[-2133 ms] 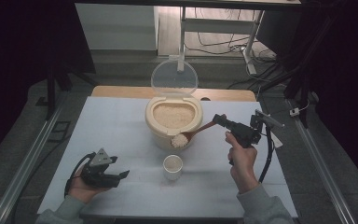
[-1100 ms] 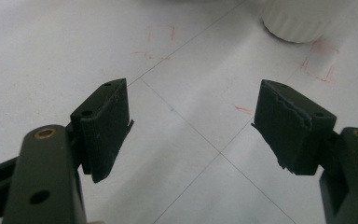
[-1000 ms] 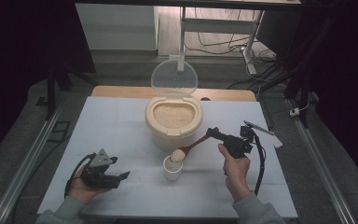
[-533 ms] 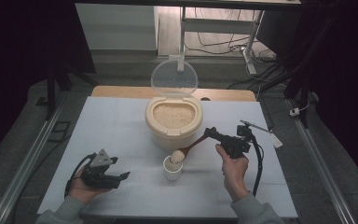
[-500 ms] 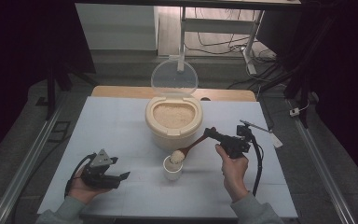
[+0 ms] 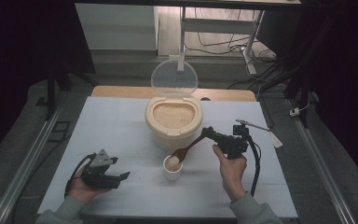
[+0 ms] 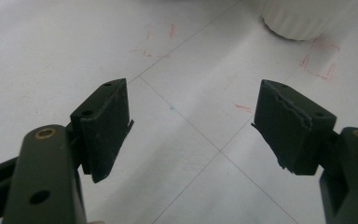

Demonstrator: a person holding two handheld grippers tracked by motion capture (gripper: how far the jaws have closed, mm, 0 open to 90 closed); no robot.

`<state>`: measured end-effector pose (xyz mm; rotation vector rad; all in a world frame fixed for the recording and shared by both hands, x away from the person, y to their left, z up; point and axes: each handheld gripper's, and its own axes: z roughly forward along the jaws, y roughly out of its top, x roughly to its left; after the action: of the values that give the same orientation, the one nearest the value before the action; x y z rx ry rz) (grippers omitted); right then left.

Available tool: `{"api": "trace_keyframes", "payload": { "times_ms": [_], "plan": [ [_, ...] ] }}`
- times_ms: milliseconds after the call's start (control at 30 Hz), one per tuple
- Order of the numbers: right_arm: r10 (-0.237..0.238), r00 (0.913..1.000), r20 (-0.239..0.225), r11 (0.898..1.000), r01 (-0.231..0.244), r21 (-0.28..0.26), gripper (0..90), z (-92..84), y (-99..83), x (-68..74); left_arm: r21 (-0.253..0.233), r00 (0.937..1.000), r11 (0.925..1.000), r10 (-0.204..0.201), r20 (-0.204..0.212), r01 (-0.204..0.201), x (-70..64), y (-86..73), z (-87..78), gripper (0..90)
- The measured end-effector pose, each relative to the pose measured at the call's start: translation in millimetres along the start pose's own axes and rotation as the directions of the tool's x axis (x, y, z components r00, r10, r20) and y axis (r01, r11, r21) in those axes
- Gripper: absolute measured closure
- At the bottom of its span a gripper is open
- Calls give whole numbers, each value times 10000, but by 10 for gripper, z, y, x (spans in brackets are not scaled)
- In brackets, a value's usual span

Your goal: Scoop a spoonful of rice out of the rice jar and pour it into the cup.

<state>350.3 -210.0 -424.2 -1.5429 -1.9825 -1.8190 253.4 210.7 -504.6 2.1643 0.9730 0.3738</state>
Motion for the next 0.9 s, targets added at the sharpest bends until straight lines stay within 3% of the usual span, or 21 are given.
{"api": "trace_keyframes", "payload": {
  "times_ms": [167, 500, 733, 900],
  "plan": [
    [-627, 9980, -78, 9980, 626, -114, 833, -13, 4, 63, -7, 10000, 10000, -19, -3, 19, 3, -1, 0, 263],
    [-1833, 9830, -62, 9828, 1831, -244, 833, -52, 4, 196, 2, 10000, 10000, -27, 5, 27, 6, -2, 3, 263],
    [-1905, 9817, -45, 9815, 1903, -218, 833, -55, 0, 195, 21, 10000, 10000, -30, 11, 30, 11, -4, 4, 263],
    [-1322, 9911, -156, 9909, 1317, -295, 833, -89, 18, 145, 16, 10000, 10000, -13, 2, 13, 9, -4, 3, 263]
  ]
}}
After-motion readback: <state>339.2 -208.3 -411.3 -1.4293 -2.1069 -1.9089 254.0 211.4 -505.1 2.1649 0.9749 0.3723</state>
